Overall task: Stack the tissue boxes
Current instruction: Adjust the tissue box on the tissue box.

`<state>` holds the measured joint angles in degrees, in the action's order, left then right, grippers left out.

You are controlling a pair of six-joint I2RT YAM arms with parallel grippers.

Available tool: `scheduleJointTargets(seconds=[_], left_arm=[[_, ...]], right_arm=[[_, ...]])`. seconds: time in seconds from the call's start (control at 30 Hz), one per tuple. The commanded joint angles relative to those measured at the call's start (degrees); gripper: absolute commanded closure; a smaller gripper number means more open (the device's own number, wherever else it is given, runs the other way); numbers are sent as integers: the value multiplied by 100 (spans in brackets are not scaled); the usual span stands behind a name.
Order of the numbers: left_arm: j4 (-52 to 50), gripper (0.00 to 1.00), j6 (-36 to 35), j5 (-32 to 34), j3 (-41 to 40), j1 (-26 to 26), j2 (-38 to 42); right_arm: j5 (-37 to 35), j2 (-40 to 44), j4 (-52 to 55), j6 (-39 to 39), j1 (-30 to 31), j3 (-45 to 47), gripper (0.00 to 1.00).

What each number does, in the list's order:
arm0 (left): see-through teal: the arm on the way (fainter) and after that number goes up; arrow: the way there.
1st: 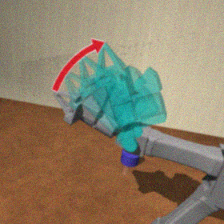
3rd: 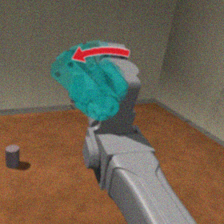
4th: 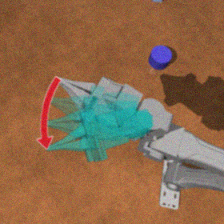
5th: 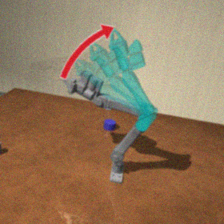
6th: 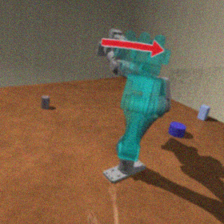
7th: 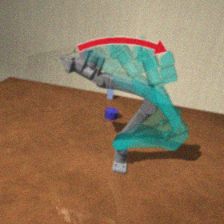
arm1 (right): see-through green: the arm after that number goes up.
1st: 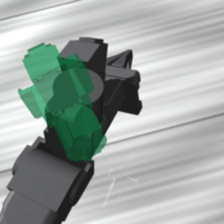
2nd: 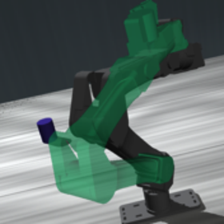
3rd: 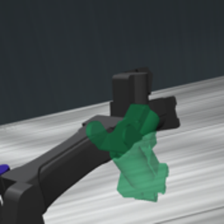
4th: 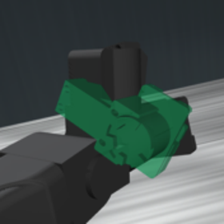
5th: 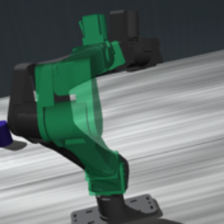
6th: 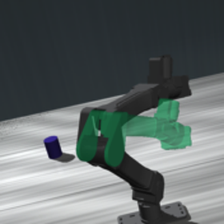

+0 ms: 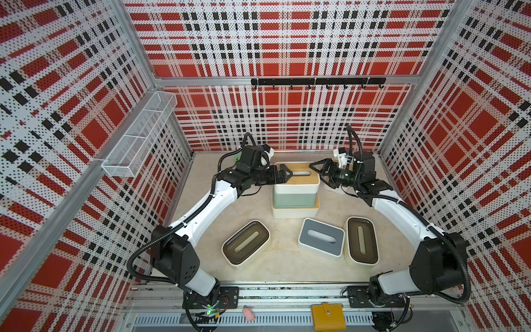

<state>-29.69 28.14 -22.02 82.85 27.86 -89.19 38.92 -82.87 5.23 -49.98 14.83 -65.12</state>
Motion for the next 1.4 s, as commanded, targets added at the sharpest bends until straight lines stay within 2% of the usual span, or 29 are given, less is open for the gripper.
scheduleJointTargets(seconds=[0.0,0.57,0.93,1.2,1.37], left_arm=[[42,1,-19,-156,-67,132,181],[-6,1,-15,-58,-67,143,230],[-219,1,-105,-48,13,-202,597],[-239,1,-268,8,-332,-611,1477],[-106,1,-455,299,-893,-754,2333]], right_arm=[[191,67,-418,-27,137,21,0],[108,-2,-195,165,147,-122,0],[-337,275,655,650,-214,-470,0],[-1153,535,1808,1269,-865,-844,0],[-2635,440,2825,1702,-1173,-1032,0]])
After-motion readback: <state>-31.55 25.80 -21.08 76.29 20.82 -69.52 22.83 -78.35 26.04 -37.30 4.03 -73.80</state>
